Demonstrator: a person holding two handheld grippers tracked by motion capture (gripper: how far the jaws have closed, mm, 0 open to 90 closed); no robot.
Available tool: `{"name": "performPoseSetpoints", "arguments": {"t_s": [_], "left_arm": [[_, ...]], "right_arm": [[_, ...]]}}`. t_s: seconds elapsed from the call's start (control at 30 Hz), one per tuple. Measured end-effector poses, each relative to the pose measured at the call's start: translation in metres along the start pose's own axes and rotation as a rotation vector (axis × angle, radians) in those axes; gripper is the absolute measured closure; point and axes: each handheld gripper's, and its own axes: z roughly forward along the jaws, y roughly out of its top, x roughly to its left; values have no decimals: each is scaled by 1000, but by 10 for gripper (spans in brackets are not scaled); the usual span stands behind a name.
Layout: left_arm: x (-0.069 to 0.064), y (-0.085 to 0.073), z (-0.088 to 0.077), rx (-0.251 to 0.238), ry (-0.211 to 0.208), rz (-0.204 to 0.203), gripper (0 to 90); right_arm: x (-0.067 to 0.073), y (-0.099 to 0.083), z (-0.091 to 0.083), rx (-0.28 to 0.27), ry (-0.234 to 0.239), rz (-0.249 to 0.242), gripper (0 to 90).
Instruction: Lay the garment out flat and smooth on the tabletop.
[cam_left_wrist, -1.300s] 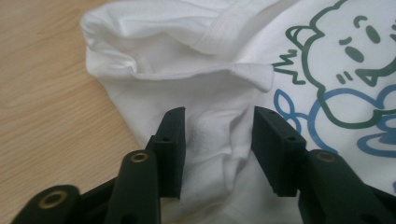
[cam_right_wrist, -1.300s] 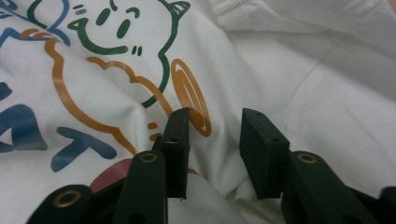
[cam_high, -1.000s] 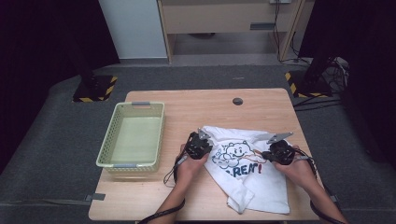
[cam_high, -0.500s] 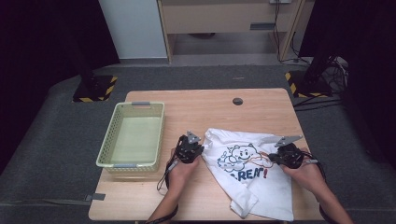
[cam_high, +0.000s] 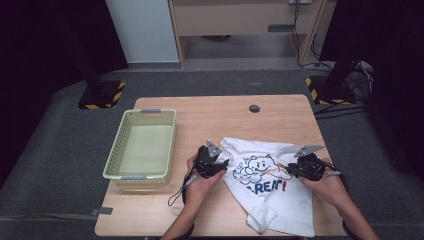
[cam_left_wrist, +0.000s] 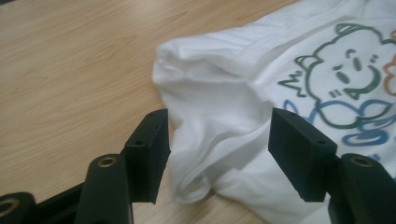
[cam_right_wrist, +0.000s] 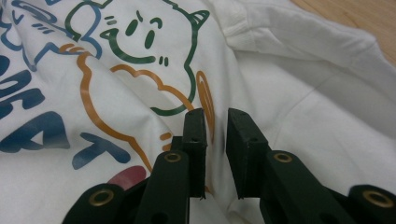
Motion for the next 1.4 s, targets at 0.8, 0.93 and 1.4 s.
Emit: {"name": "performPoseSetpoints", "arguments": {"t_s": [0.8, 0.93, 1.4], "left_arm": [[29, 25, 6, 90, 43, -5, 890], [39, 26, -2, 108, 91, 3, 891], [49, 32, -18, 71, 147, -33, 727]], "right_arm": [[3, 9, 14, 31, -12, -27, 774], [1, 7, 16, 33, -10, -24, 787], [-8, 15, 5, -25, -17, -23, 715]]}}
